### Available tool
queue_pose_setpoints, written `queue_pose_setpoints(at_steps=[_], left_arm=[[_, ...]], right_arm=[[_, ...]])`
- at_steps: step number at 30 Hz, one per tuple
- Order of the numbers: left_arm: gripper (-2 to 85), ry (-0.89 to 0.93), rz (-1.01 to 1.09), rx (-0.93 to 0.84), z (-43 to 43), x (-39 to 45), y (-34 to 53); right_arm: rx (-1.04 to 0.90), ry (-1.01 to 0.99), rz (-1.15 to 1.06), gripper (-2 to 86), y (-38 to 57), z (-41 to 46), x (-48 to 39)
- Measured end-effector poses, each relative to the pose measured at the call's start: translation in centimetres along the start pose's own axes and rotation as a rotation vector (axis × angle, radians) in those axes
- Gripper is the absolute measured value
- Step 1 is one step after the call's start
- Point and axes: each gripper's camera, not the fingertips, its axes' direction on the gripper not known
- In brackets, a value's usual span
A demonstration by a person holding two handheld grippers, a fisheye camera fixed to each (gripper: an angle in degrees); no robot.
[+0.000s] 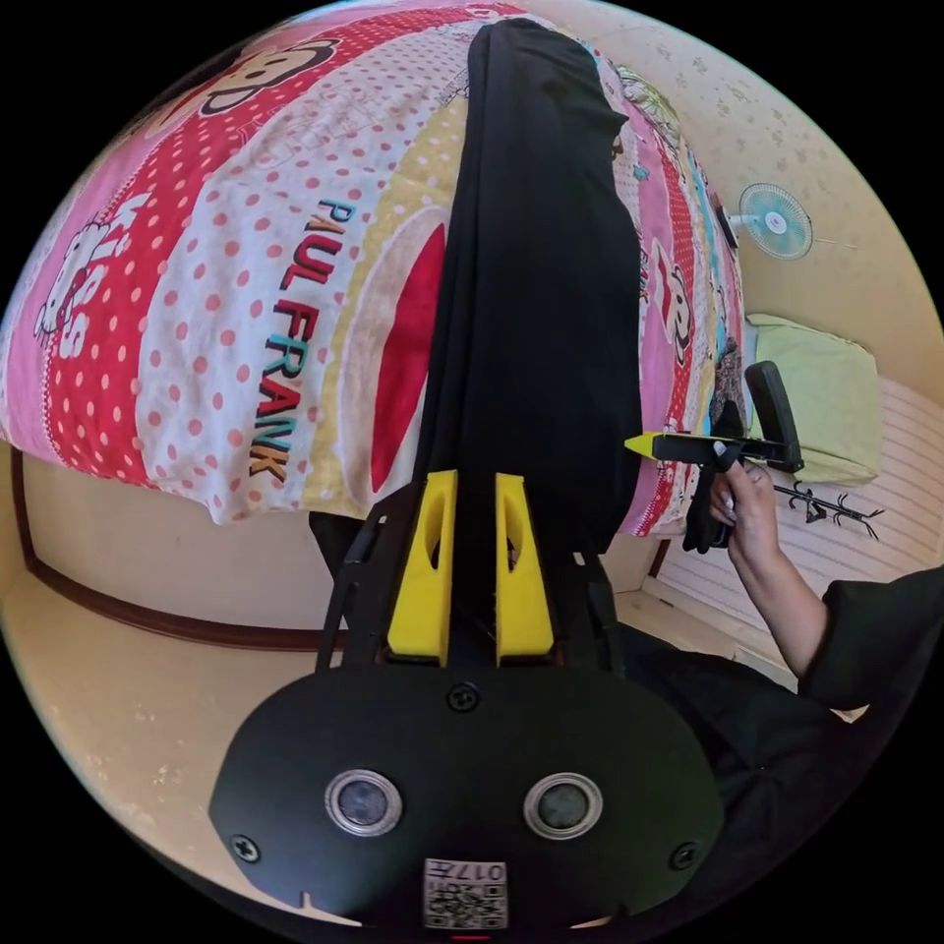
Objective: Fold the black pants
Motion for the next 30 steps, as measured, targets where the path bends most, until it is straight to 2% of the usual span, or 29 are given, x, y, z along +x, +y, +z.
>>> queue_pose_setpoints(at_steps=[3,7,12,14,19,23,30], left_arm=[[10.3,-0.012,0.015,0.022,-0.5,0.1,0.6],[10.2,0.06,-0.011,-0.01,0.6,-0.4,0.6],[4.9,0.065,-0.035,-0.021,-0.1,-0.5,1.0],[4.0,0.103,-0.049,-0.041,-0.5,-0.8,1.4],[1.1,0.337,-0.001,-0.064,-5.4,-1.9,2.8],[0.8,0.252,-0.002,-0.034,-8.8,-2.5,4.6],[6.1,0.233,-0.134,-0.096,-6.7,-6.3,5.3]], right_arm=[[-0.005,0.005,0.003,9.5,-0.1,0.1,-0.5],[0.006,-0.007,0.025,9.0,-0.8,0.6,-0.6],[0.02,-0.01,0.012,5.7,-1.0,0.5,-1.3],[0.038,-0.048,0.004,4.3,-0.4,0.0,-1.9],[0.019,-0.167,0.002,3.4,0.7,-2.1,-3.3],[0.013,-0.234,-0.002,3.5,1.7,-2.5,-4.8],[0.029,-0.223,0.086,6.7,0.7,0.3,-2.8]])
